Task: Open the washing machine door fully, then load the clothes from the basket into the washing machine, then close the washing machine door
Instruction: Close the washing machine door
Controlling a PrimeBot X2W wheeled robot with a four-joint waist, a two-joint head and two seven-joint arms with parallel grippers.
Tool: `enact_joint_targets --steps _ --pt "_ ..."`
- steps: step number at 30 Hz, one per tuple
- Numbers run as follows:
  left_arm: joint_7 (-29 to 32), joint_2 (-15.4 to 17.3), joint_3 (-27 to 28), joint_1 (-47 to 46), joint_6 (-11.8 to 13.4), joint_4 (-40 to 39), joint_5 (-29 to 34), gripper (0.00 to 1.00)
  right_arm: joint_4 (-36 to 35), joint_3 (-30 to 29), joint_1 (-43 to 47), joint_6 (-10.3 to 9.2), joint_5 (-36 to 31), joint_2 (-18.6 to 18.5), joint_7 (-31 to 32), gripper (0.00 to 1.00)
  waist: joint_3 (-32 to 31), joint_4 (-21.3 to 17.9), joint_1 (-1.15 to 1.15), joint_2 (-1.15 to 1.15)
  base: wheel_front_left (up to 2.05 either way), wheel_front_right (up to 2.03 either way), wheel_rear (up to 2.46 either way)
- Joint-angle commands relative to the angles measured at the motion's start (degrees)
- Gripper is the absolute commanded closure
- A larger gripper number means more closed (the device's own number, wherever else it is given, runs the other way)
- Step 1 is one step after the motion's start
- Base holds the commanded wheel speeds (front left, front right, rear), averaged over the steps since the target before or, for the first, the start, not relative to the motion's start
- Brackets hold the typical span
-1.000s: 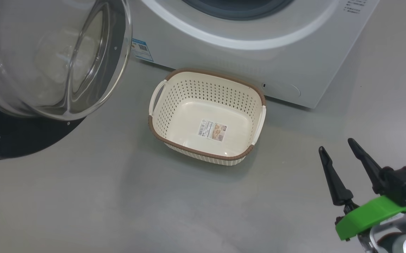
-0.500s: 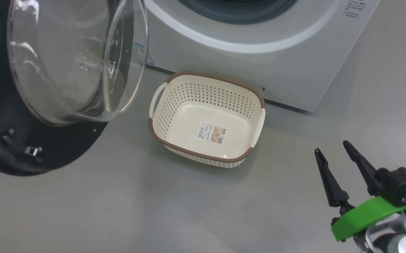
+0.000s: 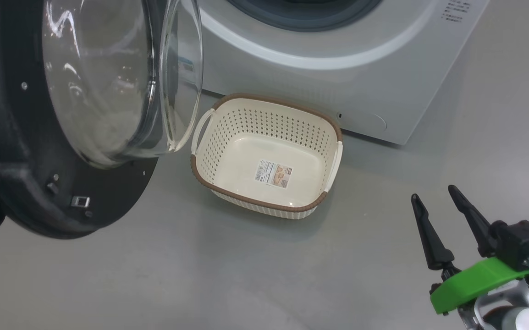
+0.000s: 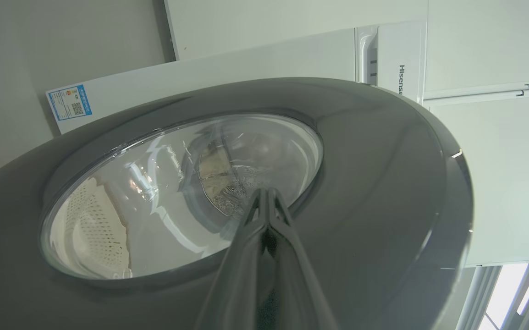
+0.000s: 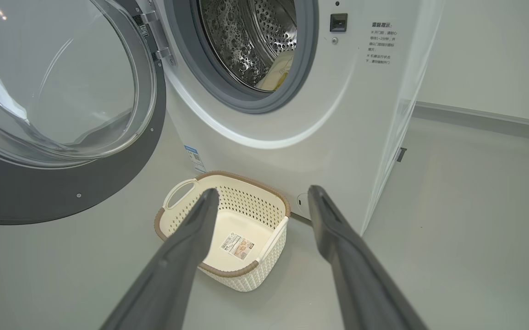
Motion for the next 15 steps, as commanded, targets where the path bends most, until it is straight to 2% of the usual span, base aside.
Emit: enact_joint_targets --steps 1,15 --pt "1.53 1.82 0.83 -0.92 -0.05 -3.55 0.05 1.00 -1.69 1.43 -2.04 0.24 0.40 -0.07 -0.81 0.00 0.11 -0.35 0.00 0.00 0.00 0.00 0.00" --pt "6.98 -2.65 -2.21 -0.46 -0.05 -10.36 0.35 1.00 -0.26 1.26 -3.56 0.24 1.51 0.11 -2.40 0.00 1.41 -4.42 0.00 0.00 0.00 0.00 0.00"
